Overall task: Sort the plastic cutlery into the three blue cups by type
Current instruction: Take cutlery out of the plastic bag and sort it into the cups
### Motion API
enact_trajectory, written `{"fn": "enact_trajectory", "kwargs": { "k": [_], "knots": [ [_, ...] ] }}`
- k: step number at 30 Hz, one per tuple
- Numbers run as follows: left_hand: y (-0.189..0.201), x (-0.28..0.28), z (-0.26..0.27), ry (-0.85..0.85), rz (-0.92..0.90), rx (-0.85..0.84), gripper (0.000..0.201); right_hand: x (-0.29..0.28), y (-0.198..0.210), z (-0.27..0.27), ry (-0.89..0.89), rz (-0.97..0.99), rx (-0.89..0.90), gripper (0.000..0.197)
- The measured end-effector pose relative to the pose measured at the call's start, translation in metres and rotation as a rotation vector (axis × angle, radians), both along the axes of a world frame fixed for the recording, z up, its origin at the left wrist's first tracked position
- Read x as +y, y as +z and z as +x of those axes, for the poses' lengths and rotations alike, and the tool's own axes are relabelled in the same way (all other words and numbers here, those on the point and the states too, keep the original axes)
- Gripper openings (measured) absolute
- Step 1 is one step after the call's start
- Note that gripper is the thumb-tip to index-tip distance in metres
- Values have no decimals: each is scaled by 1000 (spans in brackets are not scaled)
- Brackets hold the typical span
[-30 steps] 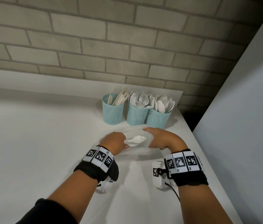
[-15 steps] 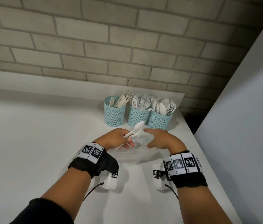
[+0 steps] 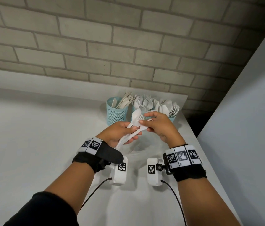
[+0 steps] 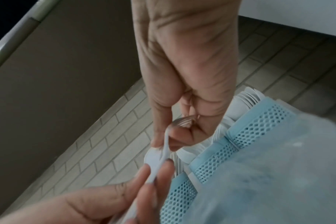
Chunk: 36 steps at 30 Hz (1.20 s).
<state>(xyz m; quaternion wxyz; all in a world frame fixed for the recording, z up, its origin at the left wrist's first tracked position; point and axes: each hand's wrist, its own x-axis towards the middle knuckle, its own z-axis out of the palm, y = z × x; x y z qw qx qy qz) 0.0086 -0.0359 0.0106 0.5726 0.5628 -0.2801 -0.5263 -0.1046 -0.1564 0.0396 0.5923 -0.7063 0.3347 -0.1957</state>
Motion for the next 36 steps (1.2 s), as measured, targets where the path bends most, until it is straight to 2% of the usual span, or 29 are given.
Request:
{"fn": "enact_trajectory", "kwargs": {
  "k": [3,9,14,16,19,21,24,26,28,32,36],
  "knots": [
    [0,2,1,-4,-19,82,15,1,-2,3,-58,85,-107,45],
    [-1,-1,-2,122,-34,74,15,6,-2,10,-89,120,-169,48],
    [-3,-6,-5,175,-34,21,25,11,-2,19,-74,2,-59,41],
    [0,-6,-6,159,-35,11,23,5,8,21,-114,23,-73,36],
    [11,-8,-6,165,-48,-19,18,-13,34,23,-207,108,-142,49],
    [19,-11,-5,181,-64,-15,18,-23,54,25,-238,98,-220,48],
    [25,-13,-2,192,-57,-26,22,-34,83,29,-276,-92,-381,30],
    [25,-14,0,206,-32,-55,25,-43,94,32,-346,-266,-473,28],
    [23,-15,1,222,-20,-75,26,-48,95,38,-426,-438,-480,28],
    [22,-19,2,243,-34,-53,32,-46,66,55,-404,-643,-322,27],
    [25,-21,3,271,-37,54,45,-46,24,66,-309,-745,-2,20]
  ]
}}
